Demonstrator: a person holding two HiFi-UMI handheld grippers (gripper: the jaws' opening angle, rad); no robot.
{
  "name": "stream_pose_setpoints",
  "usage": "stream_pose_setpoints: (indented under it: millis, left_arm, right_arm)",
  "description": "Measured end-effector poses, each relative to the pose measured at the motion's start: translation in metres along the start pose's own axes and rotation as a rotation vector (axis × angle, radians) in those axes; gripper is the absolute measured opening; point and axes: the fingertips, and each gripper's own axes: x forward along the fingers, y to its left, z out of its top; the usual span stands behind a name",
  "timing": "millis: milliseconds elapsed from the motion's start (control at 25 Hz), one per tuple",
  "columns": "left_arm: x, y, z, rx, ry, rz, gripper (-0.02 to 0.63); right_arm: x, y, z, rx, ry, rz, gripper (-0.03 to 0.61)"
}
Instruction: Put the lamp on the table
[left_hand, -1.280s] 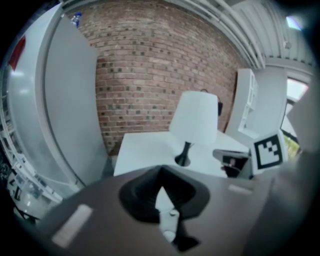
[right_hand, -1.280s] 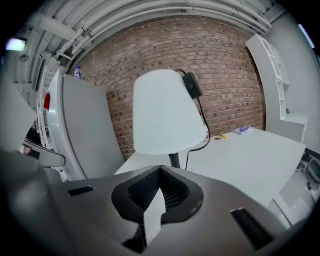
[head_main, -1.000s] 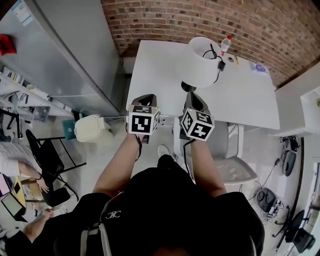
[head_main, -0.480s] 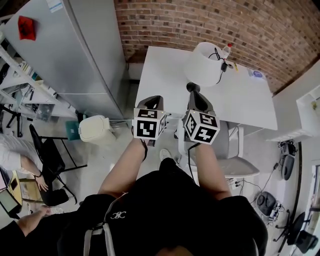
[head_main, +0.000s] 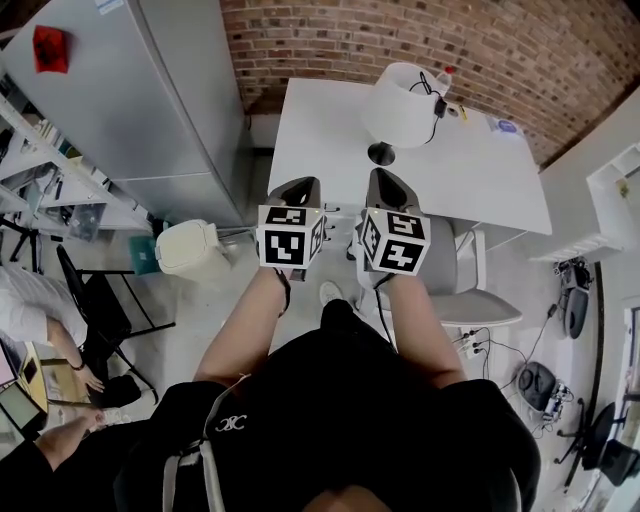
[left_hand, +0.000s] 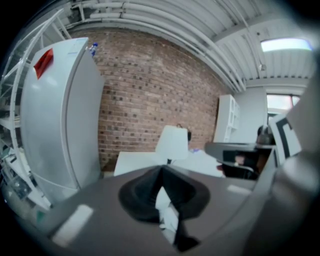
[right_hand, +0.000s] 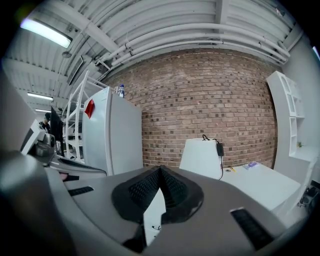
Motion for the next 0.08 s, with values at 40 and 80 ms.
stream_pose_setpoints:
  millis: [40,80]
  left_arm:
    - [-0.0011,-0.0013,-0.0007,0.002,0.001,-0.002,0.0]
    - [-0.0021,-0.0027,-0.0015,0.004,0.002,-0.005,0.0]
  right_arm:
    - [-0.0017,0.0001,-0.0002,0.002,0.001,0.0,-0.002]
    - [-0.0033,0.0002,-0.0004,0.005,0.001,0.001,-0.002]
